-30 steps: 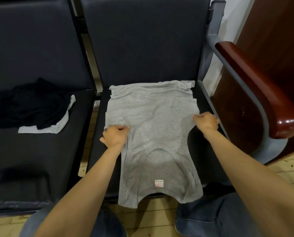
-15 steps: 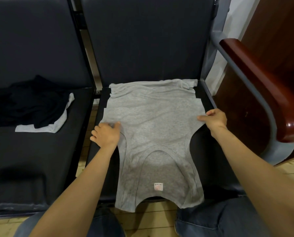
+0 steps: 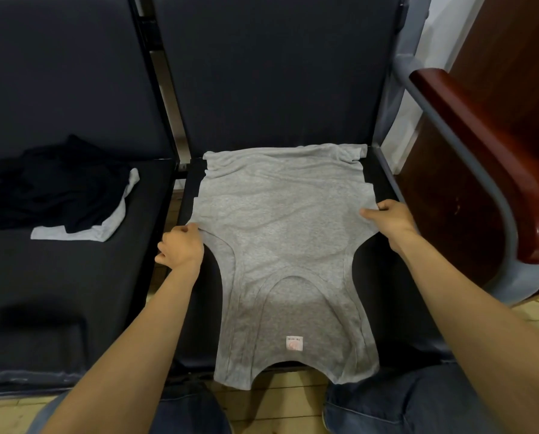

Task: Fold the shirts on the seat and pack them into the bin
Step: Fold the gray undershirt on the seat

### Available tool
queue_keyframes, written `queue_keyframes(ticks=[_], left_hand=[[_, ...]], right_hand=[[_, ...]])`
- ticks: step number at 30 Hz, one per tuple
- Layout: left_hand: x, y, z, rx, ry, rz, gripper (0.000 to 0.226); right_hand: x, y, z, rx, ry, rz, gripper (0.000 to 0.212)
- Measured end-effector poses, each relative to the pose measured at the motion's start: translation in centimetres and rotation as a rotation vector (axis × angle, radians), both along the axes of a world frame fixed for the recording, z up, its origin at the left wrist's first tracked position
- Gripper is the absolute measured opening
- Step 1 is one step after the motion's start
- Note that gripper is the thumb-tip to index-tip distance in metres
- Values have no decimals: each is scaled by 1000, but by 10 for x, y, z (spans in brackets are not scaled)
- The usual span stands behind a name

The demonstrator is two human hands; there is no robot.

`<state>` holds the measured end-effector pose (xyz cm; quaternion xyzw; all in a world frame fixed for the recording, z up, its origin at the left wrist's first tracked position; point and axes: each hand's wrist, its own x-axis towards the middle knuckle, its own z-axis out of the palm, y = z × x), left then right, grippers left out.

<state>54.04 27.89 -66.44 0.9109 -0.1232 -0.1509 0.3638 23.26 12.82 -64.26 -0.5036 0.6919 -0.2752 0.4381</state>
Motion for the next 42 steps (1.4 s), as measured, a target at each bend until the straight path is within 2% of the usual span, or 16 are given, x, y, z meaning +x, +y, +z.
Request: queue_keyframes(ticks=[3,8,13,15,18,22,24,27,29,31,33,37,39,42], left_hand=[[1,-2,1,2,-17,-11,41],[4,-9,4,-117,38,53,26],[23,1,7,-73,-71,85,29],[34,7,1,13,-102,68,32],[38,10,-12,149,-196,-49,35],[27,4,-10,111,-251,-101,32],[11,10,-5,92,-372,-151,34],[-30,31,-2,-5,-589,-551,35],[-55,44,-2,20,-550,-750,38],[-72,54,-6,137,-461,-745,44],[-79,61,-6,199,-381,-657,44],[-82,68,6,92,-226,-517,32],[-83,67,12,38,-150,-468,29],[-80,71,23,-148,-117,-424,20]], right_hand=[[2,2,-1,5,-18,-9,22],[0,1,-2,43,-83,-31,31],[-15,-9,3,0,-131,-156,38],[-23,-13,2,-35,-36,-153,34],[-23,-10,-5,-113,154,-38,33],[-7,-2,-11,-172,296,92,45],[-2,5,-14,-235,414,120,57],[9,32,-14,-450,607,217,51],[21,56,-11,-524,577,327,42],[31,81,-10,-533,548,464,42],[37,103,-12,-473,601,639,52],[33,130,-19,-206,754,923,64],[30,132,-18,-171,745,933,66],[29,134,-9,-195,698,876,68]])
